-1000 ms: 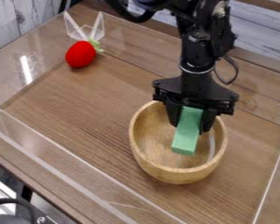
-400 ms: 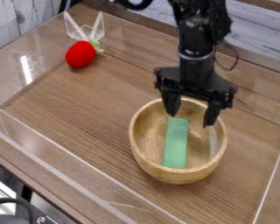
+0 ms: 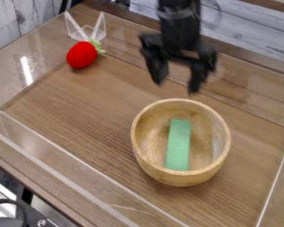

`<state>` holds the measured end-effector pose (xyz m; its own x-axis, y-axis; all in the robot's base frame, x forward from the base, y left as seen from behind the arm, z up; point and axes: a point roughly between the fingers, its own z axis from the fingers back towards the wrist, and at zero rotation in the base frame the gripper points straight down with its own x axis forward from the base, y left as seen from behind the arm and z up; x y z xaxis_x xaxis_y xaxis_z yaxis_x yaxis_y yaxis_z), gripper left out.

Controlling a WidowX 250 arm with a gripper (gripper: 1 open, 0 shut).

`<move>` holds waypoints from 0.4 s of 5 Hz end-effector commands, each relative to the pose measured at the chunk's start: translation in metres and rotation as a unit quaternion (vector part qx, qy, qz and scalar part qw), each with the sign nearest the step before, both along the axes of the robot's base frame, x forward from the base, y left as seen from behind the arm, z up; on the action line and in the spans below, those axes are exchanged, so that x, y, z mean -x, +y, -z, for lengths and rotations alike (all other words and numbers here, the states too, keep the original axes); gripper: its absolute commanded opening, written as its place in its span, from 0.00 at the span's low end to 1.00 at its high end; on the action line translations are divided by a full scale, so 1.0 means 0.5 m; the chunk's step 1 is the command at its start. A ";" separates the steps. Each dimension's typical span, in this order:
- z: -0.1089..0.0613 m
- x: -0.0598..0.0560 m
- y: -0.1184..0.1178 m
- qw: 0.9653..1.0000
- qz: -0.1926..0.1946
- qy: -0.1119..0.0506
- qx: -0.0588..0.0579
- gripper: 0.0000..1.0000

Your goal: Put the green block in the brown bowl

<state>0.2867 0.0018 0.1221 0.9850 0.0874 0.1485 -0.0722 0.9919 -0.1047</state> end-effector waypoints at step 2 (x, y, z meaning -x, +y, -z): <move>-0.013 -0.065 0.017 0.999 -0.024 -0.038 -0.012 1.00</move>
